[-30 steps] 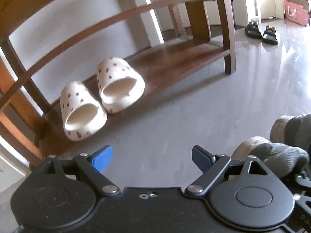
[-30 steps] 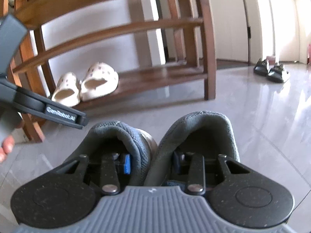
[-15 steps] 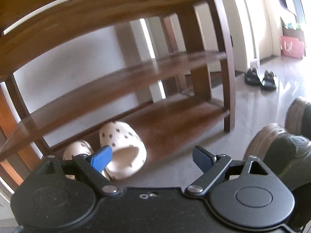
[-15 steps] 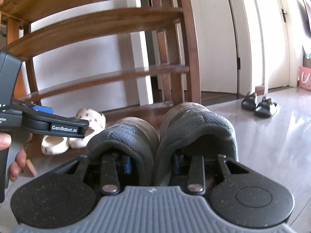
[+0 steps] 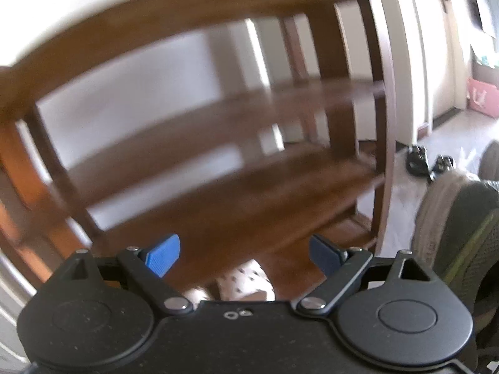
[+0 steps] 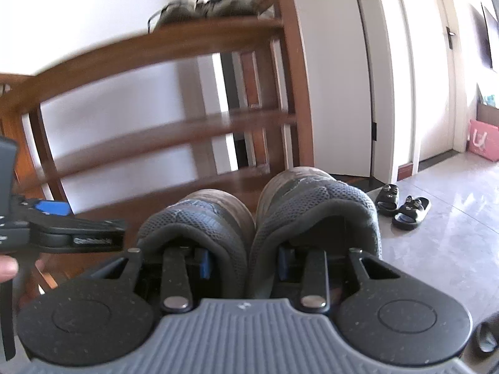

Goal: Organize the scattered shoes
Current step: 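Raise the held sneakers above the rack's top shelf beside the grey-and-black pair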

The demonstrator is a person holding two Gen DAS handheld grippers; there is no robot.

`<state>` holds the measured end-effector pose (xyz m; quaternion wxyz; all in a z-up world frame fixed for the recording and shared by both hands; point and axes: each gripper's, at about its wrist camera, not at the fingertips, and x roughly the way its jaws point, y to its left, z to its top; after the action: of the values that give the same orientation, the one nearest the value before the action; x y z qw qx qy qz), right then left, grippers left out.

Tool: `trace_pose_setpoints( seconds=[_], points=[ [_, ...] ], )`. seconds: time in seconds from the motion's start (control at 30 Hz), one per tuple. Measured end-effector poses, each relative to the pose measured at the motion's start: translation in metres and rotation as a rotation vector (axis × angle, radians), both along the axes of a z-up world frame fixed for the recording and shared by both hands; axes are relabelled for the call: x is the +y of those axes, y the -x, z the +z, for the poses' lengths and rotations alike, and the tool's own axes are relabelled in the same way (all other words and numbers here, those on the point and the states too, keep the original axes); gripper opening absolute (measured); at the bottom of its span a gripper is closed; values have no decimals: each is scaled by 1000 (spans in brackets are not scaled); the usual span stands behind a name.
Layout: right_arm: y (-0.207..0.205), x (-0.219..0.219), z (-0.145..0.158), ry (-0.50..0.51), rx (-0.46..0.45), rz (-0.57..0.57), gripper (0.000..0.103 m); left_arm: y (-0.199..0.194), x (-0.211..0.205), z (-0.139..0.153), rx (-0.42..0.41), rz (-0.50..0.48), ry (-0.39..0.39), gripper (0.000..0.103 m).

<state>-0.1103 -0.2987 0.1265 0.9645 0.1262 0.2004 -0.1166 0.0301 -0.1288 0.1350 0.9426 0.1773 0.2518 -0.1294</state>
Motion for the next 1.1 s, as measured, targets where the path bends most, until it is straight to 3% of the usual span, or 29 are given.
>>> trace_pose_setpoints(
  seconds=[0.13,0.33,0.47,0.67,0.9,1.1],
  points=[
    [11,-9,77,-9,45,37,42,12,5,105,51,104,39,92],
    [23,-22,203,-4,95,144,42,24,8,213,80,216,60,93],
    [17,-21,273,21,71,217,42,36,18,282,40,282,103,96],
    [-20,-4,325,52,30,275,42,34,43,321,-12,344,124,98],
    [-87,32,348,37,33,260,42,-29,83,330,-24,293,54,97],
    [-162,73,363,45,54,242,42,-103,116,338,-10,225,43,97]
  ],
)
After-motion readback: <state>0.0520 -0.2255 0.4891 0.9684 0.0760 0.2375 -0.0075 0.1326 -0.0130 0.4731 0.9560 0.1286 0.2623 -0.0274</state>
